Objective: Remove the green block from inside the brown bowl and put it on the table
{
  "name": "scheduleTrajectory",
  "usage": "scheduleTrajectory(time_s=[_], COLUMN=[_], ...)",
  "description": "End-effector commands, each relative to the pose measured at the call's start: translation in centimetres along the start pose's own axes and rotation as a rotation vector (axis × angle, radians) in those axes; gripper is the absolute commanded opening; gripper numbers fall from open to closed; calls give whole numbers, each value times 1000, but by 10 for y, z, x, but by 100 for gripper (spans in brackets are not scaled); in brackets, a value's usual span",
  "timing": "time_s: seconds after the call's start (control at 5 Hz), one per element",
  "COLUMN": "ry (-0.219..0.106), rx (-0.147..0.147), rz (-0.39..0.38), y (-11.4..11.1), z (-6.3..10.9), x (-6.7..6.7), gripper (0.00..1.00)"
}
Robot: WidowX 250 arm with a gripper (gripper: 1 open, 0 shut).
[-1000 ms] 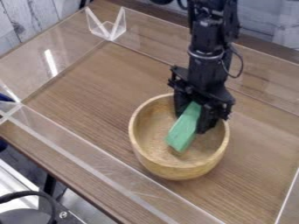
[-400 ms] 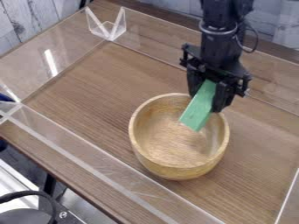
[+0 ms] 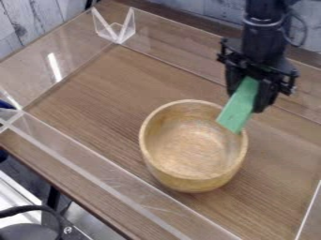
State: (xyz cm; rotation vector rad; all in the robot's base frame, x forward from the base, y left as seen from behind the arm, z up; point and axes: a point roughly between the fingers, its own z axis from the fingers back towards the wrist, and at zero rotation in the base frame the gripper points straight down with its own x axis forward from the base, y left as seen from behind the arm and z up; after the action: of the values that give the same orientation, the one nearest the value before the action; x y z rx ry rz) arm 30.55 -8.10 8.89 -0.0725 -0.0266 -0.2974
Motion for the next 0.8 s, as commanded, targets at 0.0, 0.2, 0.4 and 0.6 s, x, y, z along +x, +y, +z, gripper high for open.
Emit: scheduleTrajectory(time_s=[0.0, 0.2, 0.4, 0.6], ry=[-65, -53, -39, -32], rx=[-5, -7, -10, -13], rz=[-21, -31, -33, -34], y=[-12, -15, -14, -13], z=[10, 1, -6, -9], x=[22, 24, 23, 23], gripper=[0, 0, 0, 0])
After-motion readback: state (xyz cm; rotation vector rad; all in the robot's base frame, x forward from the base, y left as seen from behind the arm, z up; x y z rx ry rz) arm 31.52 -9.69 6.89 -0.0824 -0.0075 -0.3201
